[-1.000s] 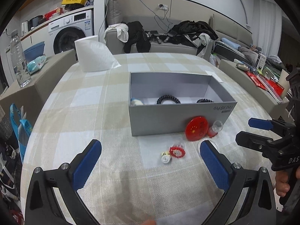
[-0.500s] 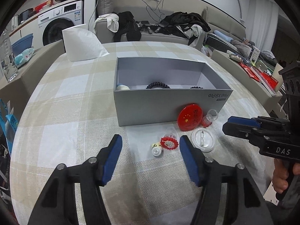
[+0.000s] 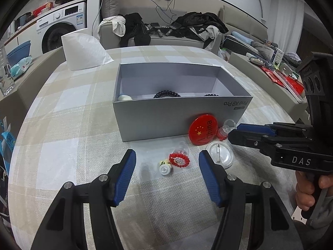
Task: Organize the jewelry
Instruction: 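Move both tools toward the clear items beside the grey box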
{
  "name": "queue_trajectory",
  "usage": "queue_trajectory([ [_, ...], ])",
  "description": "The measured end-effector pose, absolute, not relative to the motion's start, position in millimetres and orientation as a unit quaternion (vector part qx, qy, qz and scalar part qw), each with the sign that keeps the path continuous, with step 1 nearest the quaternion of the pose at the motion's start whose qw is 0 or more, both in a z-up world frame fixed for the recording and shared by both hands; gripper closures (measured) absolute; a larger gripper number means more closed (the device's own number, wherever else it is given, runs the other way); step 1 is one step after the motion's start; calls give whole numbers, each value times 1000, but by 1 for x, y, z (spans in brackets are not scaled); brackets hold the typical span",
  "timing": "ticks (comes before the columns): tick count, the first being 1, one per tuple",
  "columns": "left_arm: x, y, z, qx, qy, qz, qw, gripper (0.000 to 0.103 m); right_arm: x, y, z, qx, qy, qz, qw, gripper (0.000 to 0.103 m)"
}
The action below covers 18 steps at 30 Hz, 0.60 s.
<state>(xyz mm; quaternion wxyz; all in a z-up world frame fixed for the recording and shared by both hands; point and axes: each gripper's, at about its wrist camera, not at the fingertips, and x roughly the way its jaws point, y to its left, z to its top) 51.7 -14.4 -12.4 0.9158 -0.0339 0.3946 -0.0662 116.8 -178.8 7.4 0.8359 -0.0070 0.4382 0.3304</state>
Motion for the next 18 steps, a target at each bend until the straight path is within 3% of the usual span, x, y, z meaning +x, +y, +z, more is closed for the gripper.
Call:
queue_trajectory([
  [11,55,-14,-15,-34,401,-66,913,45,122,-168,4,-27,439,327,836,77],
  [18,57,-15,-16,-33,404,-65,912,45,125,-170,4,-33,439,318,840,91],
])
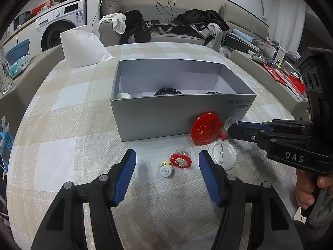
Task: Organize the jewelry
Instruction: 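Move both tools toward the clear items beside the grey box, then grasp a clear plastic item with the right tool while the left tool grasps the red-and-clear ring holder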
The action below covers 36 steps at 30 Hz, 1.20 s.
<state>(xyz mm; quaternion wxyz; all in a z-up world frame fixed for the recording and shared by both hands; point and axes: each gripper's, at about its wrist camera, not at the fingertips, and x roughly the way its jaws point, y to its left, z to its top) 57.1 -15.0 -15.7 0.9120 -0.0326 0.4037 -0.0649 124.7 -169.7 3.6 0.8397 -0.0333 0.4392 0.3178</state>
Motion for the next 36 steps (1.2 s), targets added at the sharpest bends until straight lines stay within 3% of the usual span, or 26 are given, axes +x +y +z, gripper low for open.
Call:
queue_trajectory([
  [2,57,-16,-16,-31,405,-65,912,45,123,-172,5,-27,435,325,839,98],
  [20,63,-26,-19,-11,419,-84,904,46,108,-198,18,34,403,353,844,98],
  [21,64,-27,-19,-9,420,-85,903,50,108,-198,18,35,402,353,844,98],
  [23,66,-29,-21,-6,428,-89,900,71,108,-200,18,37,401,355,843,98],
  [25,68,-31,-23,0,432,-84,898,72,109,-201,18,39,401,356,843,98],
  [29,67,-30,-21,-2,429,-90,899,87,110,-203,17,43,402,356,842,98],
  [36,60,-29,-13,-4,412,-95,906,87,109,-203,18,42,400,355,844,98],
])
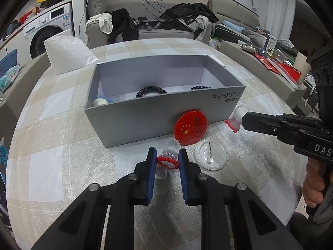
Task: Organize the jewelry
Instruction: 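Grasp a clear plastic item with the right tool while the left tool grasps the red-and-clear ring holder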
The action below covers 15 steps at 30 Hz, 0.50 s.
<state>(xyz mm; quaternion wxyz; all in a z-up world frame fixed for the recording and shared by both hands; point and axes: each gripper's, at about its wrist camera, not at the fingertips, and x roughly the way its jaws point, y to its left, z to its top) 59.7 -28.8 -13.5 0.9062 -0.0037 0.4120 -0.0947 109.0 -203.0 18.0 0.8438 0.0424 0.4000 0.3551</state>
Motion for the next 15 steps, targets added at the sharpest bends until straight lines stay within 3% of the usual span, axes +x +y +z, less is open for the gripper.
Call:
queue_trajectory([
  [15,53,-20,23,-20,342,-75,936,87,98,-207,49,48,355,356,863,98],
])
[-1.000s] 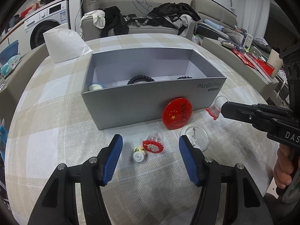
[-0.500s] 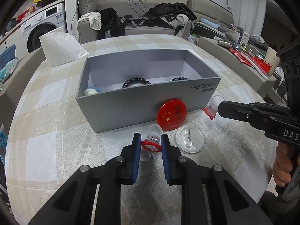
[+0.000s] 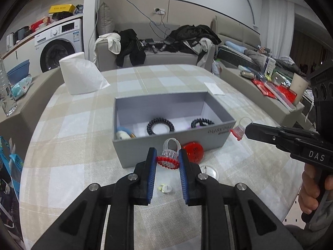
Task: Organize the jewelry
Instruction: 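Grasp a clear plastic item with the right tool while the left tool grasps the red-and-clear ring holder, then lower both held items into the grey box and open both tools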
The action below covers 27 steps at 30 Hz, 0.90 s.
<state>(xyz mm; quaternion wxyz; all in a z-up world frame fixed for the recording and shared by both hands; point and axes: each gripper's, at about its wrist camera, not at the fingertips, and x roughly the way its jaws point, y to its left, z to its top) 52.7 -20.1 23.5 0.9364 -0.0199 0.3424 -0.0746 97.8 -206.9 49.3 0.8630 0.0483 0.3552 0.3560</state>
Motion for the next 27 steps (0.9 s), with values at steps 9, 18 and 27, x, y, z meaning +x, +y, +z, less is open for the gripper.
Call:
queue_trajectory([
  [9,68,-14,36,-32,316,-53,947,87,106,-204,71,61,330,363,869,97],
  [18,78,-13,38,-36,307,-43,950,87,121,-198,81,62,315,369,872,97],
  [27,94,-3,32,-52,315,-34,947,87,143,-190,73,63,328,362,870,97],
])
